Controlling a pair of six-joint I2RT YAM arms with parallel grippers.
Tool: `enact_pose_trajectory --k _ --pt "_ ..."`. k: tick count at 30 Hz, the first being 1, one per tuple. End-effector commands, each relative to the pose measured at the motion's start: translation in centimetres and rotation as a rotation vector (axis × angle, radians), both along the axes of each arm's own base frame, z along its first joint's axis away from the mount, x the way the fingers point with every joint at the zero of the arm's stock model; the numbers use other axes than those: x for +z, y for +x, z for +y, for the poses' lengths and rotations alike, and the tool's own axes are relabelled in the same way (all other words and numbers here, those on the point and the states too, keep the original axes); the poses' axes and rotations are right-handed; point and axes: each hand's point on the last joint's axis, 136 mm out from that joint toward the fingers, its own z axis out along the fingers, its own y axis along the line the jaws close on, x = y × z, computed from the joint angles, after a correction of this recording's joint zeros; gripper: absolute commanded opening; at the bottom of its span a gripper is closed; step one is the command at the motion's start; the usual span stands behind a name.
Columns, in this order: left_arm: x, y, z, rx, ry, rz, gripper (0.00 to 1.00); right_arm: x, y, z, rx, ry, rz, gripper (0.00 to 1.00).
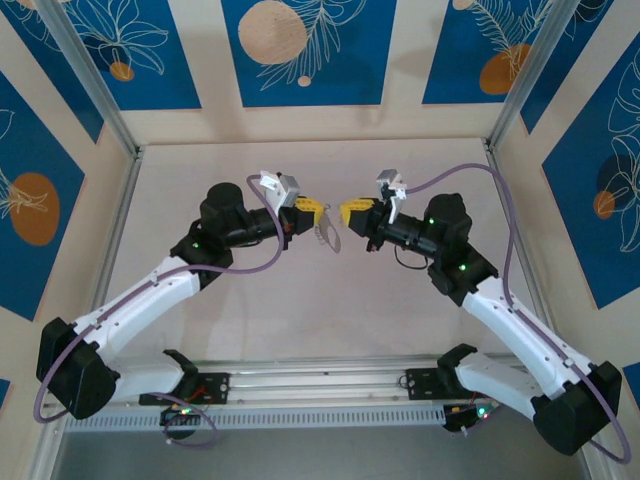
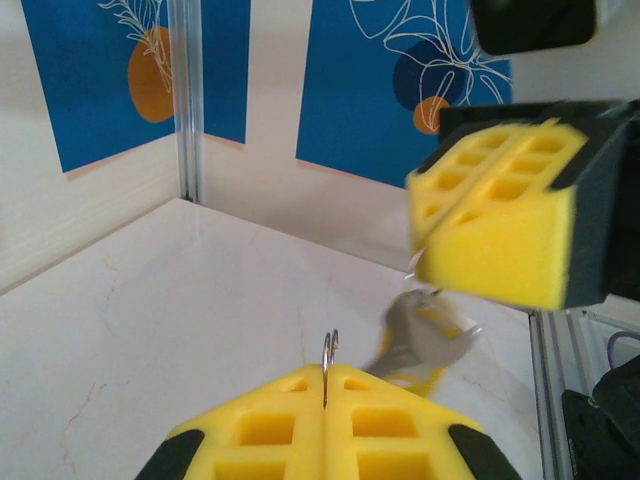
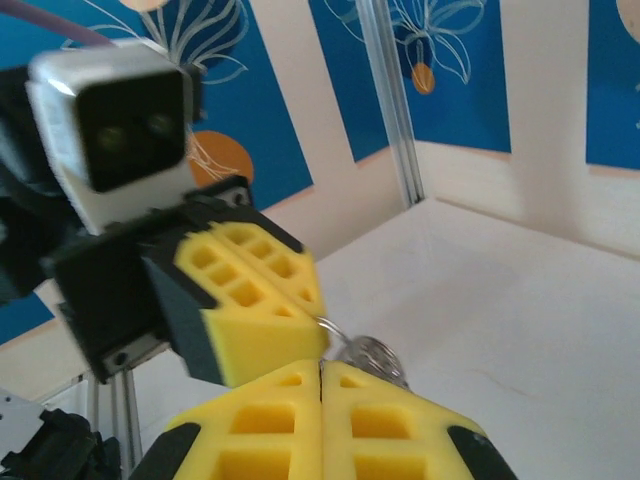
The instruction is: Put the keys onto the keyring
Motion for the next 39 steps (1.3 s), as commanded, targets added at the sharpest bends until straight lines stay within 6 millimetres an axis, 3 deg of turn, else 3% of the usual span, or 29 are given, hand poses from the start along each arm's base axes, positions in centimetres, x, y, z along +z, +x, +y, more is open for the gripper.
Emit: enact_pose_trajectory --k 1,17,39 --pt "2.5 -1.2 -0.2 -0.039 -0.041 -0.068 0.00 1.4 -1.3 0.0 0.041 0.029 -0.044 0.00" --pt "2.8 -1.6 -1.6 -0.094 -0.032 -0.063 0.00 1.5 -0.2 1.5 0.054 0.014 -0.047 0.00" --pt "2.3 -2.4 -2.2 -0.135 -0.012 -0.058 0.00 0.8 1.3 0.9 -0.005 0.002 -0.032 0.00"
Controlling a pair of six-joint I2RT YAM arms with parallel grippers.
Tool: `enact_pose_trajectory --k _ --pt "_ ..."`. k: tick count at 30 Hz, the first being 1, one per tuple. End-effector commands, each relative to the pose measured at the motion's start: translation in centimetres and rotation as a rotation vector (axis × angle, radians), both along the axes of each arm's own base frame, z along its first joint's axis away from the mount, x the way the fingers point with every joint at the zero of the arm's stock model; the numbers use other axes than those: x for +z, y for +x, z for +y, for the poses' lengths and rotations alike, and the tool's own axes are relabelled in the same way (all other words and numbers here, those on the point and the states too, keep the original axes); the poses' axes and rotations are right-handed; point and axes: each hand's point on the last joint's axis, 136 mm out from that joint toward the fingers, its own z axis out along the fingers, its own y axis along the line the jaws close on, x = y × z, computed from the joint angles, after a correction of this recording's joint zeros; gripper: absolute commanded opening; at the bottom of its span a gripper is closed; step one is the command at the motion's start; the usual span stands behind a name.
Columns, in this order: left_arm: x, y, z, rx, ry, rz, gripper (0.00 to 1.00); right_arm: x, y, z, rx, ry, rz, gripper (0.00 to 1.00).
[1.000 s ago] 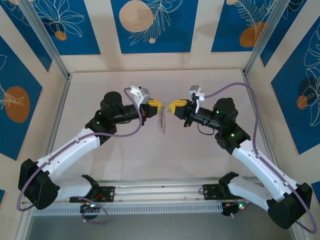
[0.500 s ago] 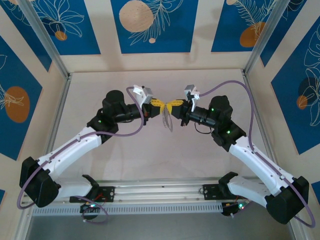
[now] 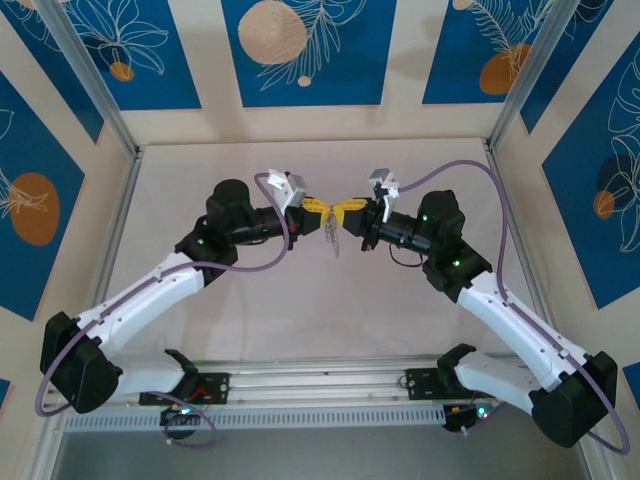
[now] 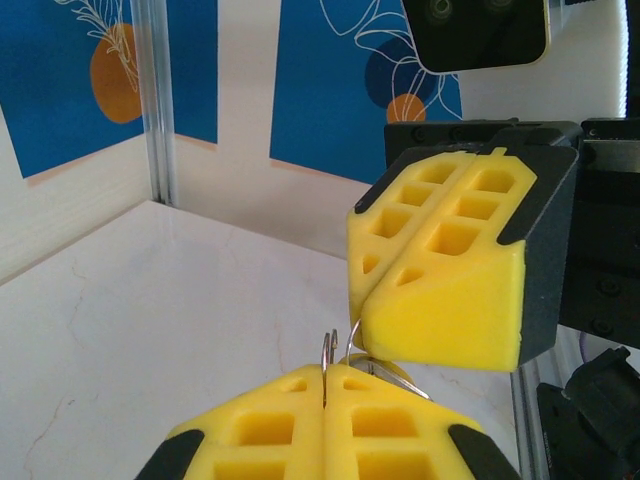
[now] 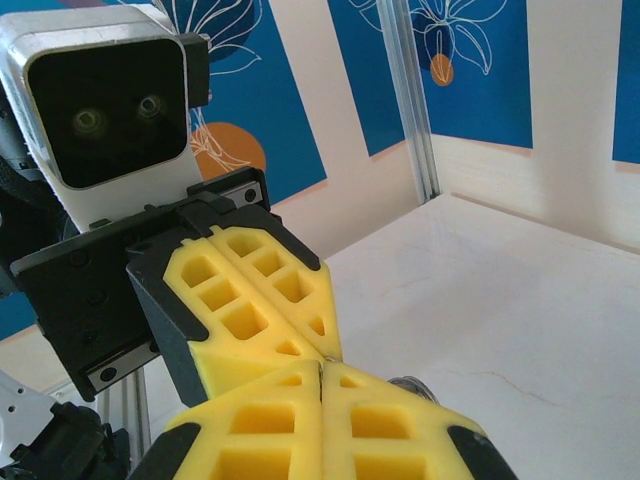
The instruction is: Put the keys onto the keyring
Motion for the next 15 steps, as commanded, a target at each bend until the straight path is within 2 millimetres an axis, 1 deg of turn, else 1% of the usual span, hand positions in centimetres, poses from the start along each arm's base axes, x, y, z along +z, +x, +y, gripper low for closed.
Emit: enact_pose_trajectory --k 1,11,15 --pt "1.9 -1.7 -0.8 -0.078 -0.020 -0.058 0.00 1.6 0.7 -0.3 -0.028 0.020 -0.048 0.00" --pt "2.1 -2.0 -0.8 -0.084 -0.025 -0.068 0.00 0.6 1.5 -0.6 -0.046 0.009 -0.017 0.00" --pt "2.5 -1.9 -0.6 -0.065 -0.046 -0.082 0.00 0.2 1.6 -0.8 -0.049 0.008 -0.001 0.00"
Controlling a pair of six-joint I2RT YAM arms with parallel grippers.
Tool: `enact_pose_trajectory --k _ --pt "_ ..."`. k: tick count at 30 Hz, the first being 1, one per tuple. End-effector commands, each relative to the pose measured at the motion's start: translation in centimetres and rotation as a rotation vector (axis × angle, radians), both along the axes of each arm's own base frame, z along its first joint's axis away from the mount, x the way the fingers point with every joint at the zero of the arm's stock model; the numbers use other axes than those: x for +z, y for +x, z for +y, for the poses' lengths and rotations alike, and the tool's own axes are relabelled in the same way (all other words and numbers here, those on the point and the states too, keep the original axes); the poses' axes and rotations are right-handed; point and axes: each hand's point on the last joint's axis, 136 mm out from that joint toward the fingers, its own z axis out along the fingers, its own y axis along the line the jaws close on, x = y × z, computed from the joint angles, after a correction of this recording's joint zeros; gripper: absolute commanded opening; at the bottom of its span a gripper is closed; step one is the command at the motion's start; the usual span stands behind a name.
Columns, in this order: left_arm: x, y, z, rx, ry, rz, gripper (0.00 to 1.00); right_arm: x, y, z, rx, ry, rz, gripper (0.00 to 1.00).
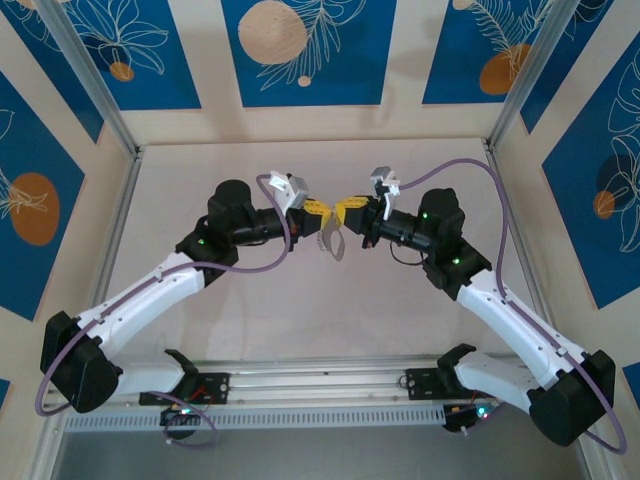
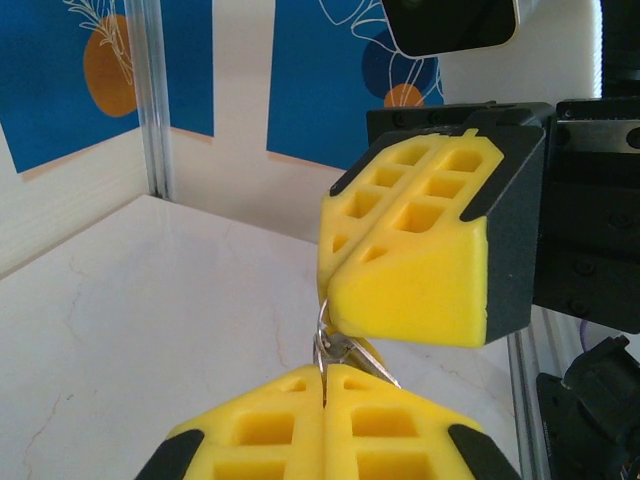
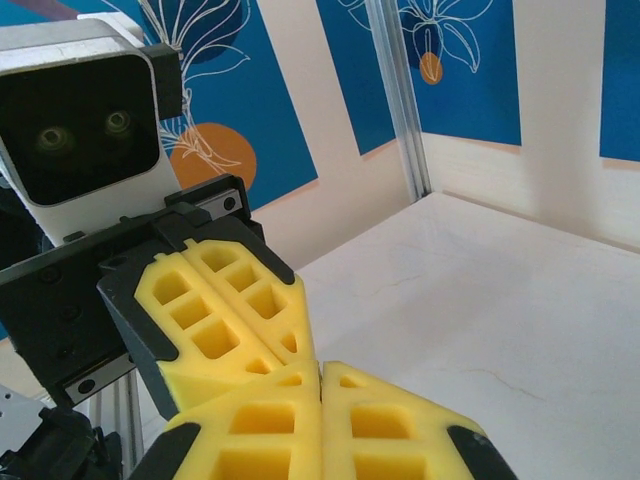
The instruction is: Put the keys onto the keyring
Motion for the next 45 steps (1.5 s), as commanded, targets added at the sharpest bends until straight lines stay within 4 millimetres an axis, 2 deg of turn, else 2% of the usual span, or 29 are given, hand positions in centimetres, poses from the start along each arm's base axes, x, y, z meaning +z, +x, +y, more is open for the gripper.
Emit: enact_pose_trajectory --k 1,13,26,27,30,32,36,45 --pt "3.0 -1.7 -0.4 -0.053 -0.065 -0.083 0.00 0.3 0.8 -0.5 -0.032 0.011 -0.006 0.00" --pt "4.4 -1.7 0.2 -0.019 -0.121 -0.119 0.00 -0.6 0.7 -0.8 -0.031 0.019 0.030 0.00" --pt "5.0 -1.2 0.5 0.016 -0.175 -0.129 0.00 -0.9 0.3 -0.6 0.021 0.048 0.091 0.00" --pt "5.0 -1.2 0.5 0.017 -0.180 -0.128 0.00 -1.0 0.5 -0.8 0.019 0.055 0.106 0.12" --pt "4.9 -1.1 0.4 0.016 -0.190 -0.123 0.00 -1.0 1.1 -2.3 -0.003 0.100 0.136 0.32" --pt "4.9 -1.1 0.4 0.012 -0.197 -0.119 0.00 -0.7 1.4 -3.3 -0.011 0.137 0.151 0.36" --pt "4.7 -1.1 0.2 0.003 -0.216 -0.109 0.00 -0.2 1.6 -4.4 -0.019 0.177 0.159 0.38" --pt "4.6 0.1 -0.2 -0.022 -0.303 -0.055 0.00 2.2 1.3 -4.2 0.042 0.258 0.077 0.48"
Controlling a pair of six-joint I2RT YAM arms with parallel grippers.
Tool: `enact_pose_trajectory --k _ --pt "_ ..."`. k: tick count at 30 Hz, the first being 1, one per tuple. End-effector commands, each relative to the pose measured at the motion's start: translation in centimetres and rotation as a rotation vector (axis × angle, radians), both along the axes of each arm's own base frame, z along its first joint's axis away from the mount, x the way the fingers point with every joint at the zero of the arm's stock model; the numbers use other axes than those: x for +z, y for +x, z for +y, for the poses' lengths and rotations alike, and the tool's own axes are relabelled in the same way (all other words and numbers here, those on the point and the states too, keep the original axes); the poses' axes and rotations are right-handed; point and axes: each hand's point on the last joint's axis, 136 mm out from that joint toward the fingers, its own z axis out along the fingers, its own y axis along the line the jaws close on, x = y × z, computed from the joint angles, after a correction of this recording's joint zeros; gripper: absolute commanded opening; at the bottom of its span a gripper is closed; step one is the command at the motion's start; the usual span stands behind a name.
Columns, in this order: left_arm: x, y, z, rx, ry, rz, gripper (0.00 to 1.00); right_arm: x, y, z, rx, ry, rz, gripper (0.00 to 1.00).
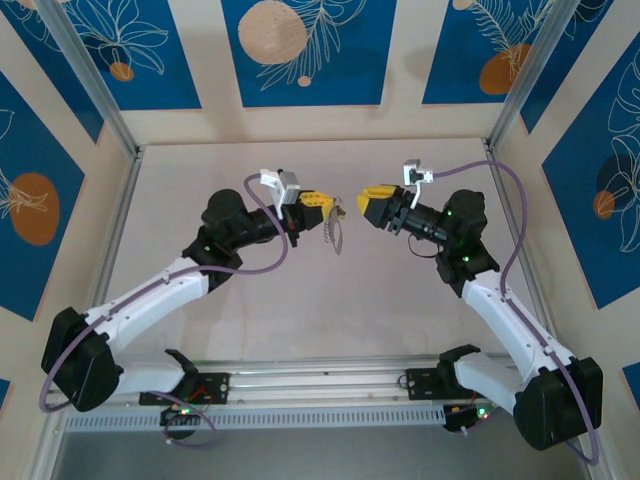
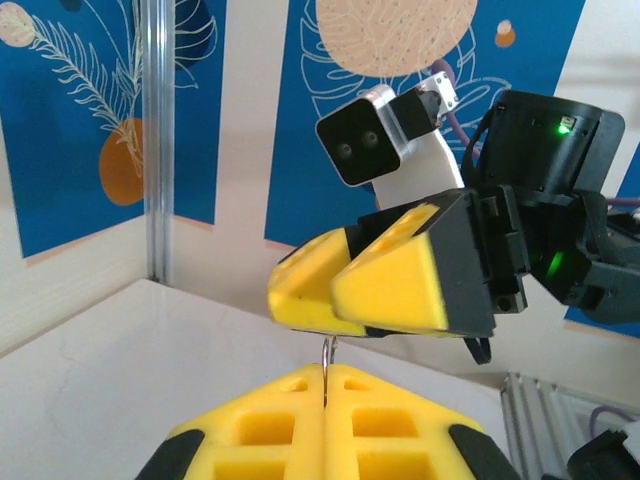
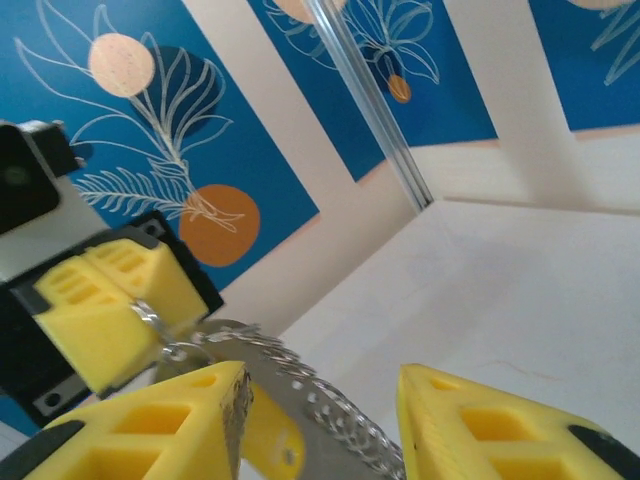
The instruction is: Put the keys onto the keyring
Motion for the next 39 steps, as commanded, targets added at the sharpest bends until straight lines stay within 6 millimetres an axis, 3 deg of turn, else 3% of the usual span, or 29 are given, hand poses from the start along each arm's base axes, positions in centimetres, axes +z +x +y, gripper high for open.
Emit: enact_pose_trajectory --k 1,8,23,39 --pt "1.9 -0.2 0.1 -0.044 -0.109 -0.016 0.00 1.9 -0.8 0.2 0.046 0.058 -0.076 0.49" --pt "2.5 0.7 0.2 -0.072 -0.216 0.029 0.00 3.3 -0.7 0.6 0.081 0.127 -0.137 0.52" --pt "2.8 1.3 0.1 -0.093 -0.286 0.064 0.00 2.1 -1.5 3.0 0.181 0.122 -0.140 0.51" --pt "2.4 1.5 -0.5 -0.116 -0.274 0.082 0.00 2.4 -1.3 3.8 0.205 0.129 -0.145 0.11"
